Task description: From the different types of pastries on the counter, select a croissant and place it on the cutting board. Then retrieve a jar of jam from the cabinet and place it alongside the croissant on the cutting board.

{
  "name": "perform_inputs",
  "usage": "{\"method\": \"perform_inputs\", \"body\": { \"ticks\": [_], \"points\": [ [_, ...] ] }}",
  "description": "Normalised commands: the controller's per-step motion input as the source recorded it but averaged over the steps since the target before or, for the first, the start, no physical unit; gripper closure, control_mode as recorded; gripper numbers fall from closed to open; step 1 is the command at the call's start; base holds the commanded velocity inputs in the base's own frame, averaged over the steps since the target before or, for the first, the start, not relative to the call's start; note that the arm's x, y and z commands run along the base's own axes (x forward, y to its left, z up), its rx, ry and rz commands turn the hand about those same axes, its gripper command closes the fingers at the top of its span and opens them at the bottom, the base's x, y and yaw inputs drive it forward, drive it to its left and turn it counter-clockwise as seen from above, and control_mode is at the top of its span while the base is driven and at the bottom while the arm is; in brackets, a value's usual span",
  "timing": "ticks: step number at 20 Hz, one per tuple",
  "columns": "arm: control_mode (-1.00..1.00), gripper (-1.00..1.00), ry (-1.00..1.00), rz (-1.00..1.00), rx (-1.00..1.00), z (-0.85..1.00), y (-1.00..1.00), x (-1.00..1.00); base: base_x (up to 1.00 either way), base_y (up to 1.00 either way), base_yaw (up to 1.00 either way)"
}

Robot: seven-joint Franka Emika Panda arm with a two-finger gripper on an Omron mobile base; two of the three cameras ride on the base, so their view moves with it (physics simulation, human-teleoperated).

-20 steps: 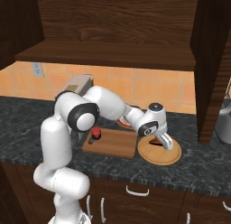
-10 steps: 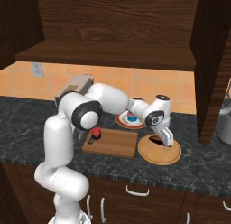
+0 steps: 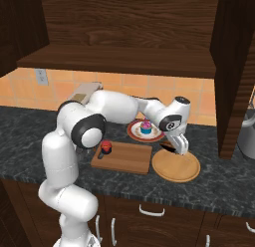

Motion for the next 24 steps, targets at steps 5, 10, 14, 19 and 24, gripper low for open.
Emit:
{"method": "perform_inputs", "body": {
  "ticks": [5, 10, 14, 19, 24],
  "points": [
    [-1.0, 1.0, 0.0, 0.04, 0.0, 0.07, 0.68, 0.0, 0.0, 0.0, 0.0],
    [-1.0, 1.0, -0.03, 0.03, 0.0, 0.36, 0.61, 0.0, 0.0, 0.0, 0.0],
    [-1.0, 1.0, 0.0, 0.02, 0.0, 0.11, 0.66, -0.03, 0.0, 0.0, 0.0],
    [-1.0, 1.0, 0.02, 0.06, 0.04, 0.0, 0.54, -0.15, 0.0, 0.0, 0.0],
    [-1.0, 1.0, 0.01, 0.13, 0.03, 0.0, 0.52, -0.11, 0.0, 0.0, 0.0]
  ]
}}
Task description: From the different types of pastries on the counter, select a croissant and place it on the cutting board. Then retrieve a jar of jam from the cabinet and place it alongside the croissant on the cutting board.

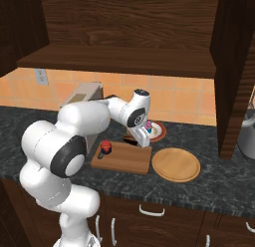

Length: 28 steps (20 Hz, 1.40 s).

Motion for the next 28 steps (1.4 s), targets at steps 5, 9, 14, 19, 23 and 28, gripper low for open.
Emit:
{"method": "perform_inputs", "body": {
  "ticks": [5, 9, 14, 19, 23, 28],
  "points": [
    [-1.0, 1.0, 0.01, 0.19, 0.02, 0.0, 0.43, -0.11, 0.0, 0.0, 0.0],
    [-1.0, 1.0, 0.0, 0.22, 0.0, -0.21, 0.06, -0.03, 0.0, 0.0, 0.0],
    [-1.0, 1.0, 0.0, 0.24, 0.0, -0.31, 0.08, 0.0, 0.0, 0.0, 0.0],
    [-1.0, 1.0, 0.0, 0.24, 0.0, -0.24, 0.09, 0.05, 0.0, 0.0, 0.0],
    [-1.0, 1.0, 0.0, 0.23, 0.0, -0.23, 0.11, 0.05, 0.0, 0.0, 0.0],
    [-1.0, 1.0, 0.0, 0.24, 0.0, -0.26, 0.05, 0.0, 0.0, 0.0, 0.0]
  ]
}}
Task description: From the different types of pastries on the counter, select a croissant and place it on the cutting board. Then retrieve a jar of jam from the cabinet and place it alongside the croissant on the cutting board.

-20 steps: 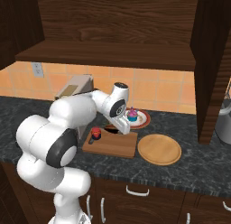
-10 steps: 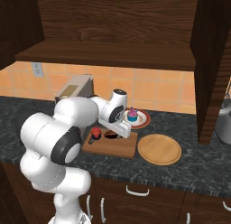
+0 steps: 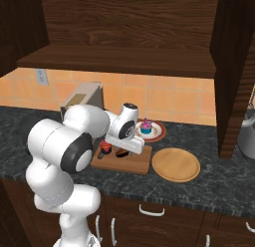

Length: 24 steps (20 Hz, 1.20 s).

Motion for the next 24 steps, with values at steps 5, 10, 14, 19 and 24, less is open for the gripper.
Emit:
{"method": "perform_inputs", "body": {
  "ticks": [5, 10, 14, 19, 24],
  "points": [
    [-1.0, 1.0, 0.0, 0.26, 0.0, -0.31, 0.0, 0.0, 0.0, 0.0, 0.0],
    [-1.0, -1.0, 0.0, 0.23, 0.01, -0.36, 0.04, 0.0, 0.0, 0.0, 0.0],
    [-1.0, -1.0, -0.01, 0.18, 0.05, -0.03, 0.08, 0.0, 0.0, 0.0, 0.0],
    [-1.0, -1.0, -0.04, 0.25, 0.09, 0.14, 0.0, 0.01, 0.0, 0.0, 0.0],
    [-1.0, -1.0, -0.11, 0.25, 0.03, 0.0, -0.02, 0.11, 0.0, 0.0, 0.0]
  ]
}}
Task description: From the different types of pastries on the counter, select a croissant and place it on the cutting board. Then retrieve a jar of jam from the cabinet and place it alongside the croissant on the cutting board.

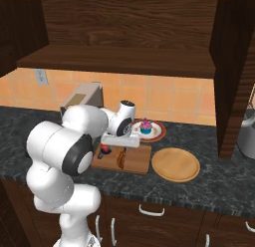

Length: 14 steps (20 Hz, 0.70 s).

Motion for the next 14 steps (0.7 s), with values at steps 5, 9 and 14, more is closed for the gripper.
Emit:
{"method": "perform_inputs", "body": {
  "ticks": [5, 9, 14],
  "points": [
    [-1.0, -1.0, -0.29, 0.27, 0.0, 0.0, -0.39, 0.44, 0.0, 0.0, 0.0],
    [-1.0, -1.0, -0.28, 0.29, 0.0, 0.0, -0.55, 0.4, 0.0, 0.0, 0.0],
    [-1.0, -1.0, -0.23, 0.3, 0.0, 0.0, -0.73, 0.09, 0.0, 0.0, 0.0]
  ]
}}
